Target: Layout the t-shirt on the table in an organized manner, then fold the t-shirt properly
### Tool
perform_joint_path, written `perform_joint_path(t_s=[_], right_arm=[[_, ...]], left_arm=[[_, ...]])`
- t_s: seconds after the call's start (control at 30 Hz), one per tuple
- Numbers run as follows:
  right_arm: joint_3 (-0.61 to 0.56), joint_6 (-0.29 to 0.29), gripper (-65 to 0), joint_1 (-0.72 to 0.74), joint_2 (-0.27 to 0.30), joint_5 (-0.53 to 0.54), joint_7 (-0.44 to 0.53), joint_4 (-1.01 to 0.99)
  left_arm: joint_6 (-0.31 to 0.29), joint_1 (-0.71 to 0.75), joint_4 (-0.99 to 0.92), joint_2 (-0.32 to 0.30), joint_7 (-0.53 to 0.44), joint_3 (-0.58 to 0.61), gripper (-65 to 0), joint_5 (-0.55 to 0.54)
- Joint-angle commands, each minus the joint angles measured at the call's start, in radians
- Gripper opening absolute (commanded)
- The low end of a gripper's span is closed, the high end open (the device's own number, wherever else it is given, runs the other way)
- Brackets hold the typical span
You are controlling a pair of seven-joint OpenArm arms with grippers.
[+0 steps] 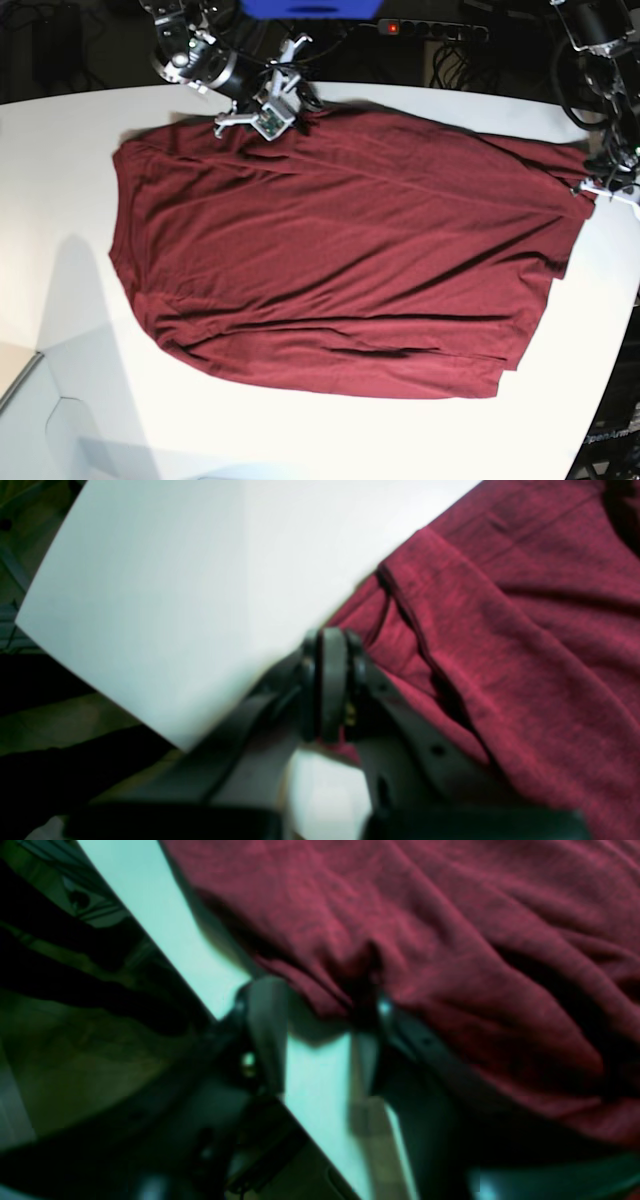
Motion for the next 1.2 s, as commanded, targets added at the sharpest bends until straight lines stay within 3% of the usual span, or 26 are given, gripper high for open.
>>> perform_joint_path(t_s=[0.0,0.5,0.7,1.1,1.17], right_arm=[[-0.002,0.004,-48.2,-0.001,0.000,0.017,0.012,0.013],[-0.004,0.004,-48.0,0.001,0.022,0.017,0.011,0.013],[-0.004,0.004,-48.0,0.001,0.023,0.017,0.008,0.013],[-0.004,0.004,-48.1,0.001,0.032,0.017,0.005,0.013],[-0.004,0.004,-48.1,0.001,0.039,0.017,0.005,0.013]], left_arm=[[0.006,-0.011,0.021,-0.024,-0.020,-0.003,-64.9,0.004],[0.006,-0.013,0.021,-0.004,-0.016,-0.005,-59.5,0.004],[0.006,-0.004,0.021,-0.004,-0.016,-0.005,-45.0,0.004],[0.004,-0.002,0.020,-0.005,-0.014,0.056,-44.1,0.004],[0.004,-0.002,0.020,-0.004,-0.014,0.055,-41.6,0.004]])
